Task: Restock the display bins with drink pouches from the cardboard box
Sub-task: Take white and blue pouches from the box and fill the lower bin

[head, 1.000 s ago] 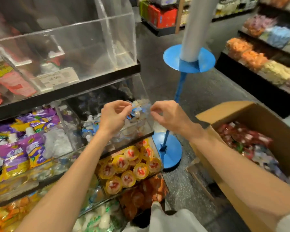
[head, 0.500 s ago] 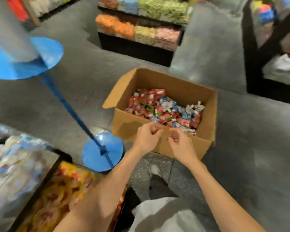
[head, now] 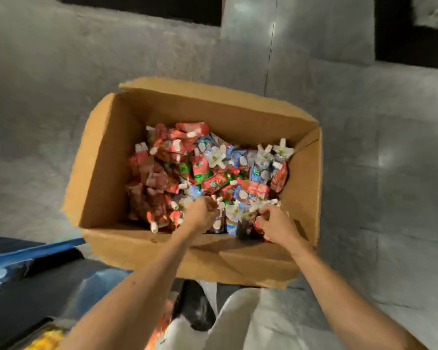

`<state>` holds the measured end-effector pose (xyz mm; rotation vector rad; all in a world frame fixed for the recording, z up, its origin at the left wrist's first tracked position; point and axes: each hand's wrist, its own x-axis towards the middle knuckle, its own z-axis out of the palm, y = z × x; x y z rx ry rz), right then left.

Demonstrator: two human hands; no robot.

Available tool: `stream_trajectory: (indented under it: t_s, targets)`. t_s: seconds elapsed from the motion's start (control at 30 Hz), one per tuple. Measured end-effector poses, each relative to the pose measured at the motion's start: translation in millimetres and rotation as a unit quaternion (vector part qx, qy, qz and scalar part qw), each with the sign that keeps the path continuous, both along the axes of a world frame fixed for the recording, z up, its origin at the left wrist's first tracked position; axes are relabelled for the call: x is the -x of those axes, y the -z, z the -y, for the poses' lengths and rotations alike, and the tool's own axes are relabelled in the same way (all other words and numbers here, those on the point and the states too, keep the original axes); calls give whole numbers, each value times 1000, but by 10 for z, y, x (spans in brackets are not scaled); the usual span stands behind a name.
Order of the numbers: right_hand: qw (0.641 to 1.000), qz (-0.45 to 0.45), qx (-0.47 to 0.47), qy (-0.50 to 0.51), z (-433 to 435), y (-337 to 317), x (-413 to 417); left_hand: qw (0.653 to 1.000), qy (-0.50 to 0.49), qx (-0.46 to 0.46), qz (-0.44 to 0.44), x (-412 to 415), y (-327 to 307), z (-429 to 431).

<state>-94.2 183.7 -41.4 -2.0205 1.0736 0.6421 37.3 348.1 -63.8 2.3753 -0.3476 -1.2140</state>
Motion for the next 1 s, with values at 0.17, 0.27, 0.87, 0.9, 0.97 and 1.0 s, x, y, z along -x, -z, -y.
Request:
stream_trajectory:
  t_s: [0.17,0.27,0.87,0.9,0.97,1.0]
  targets:
    - [993,-88,43,-63,258,563,-133,992,-6,-48,-117,-74,621,328]
    - [980,-103,90,-147,345,855,-138,983,7,-69,-170,21,956,533]
    - [977,-100,90,-168,503,1201,-312,990,-56,-48,-117,342,1379,754]
    - [980,-85,78,-160,519,1195,-326,992,-43,-43,-113,339,1387,713]
    - [986,-66,58,-142,544,1163,-360,992,-27,-18,-123,335,1361,633]
    - [987,-62,50,-137,549,1140,-375,990,-35,4,-137,336,1330,588]
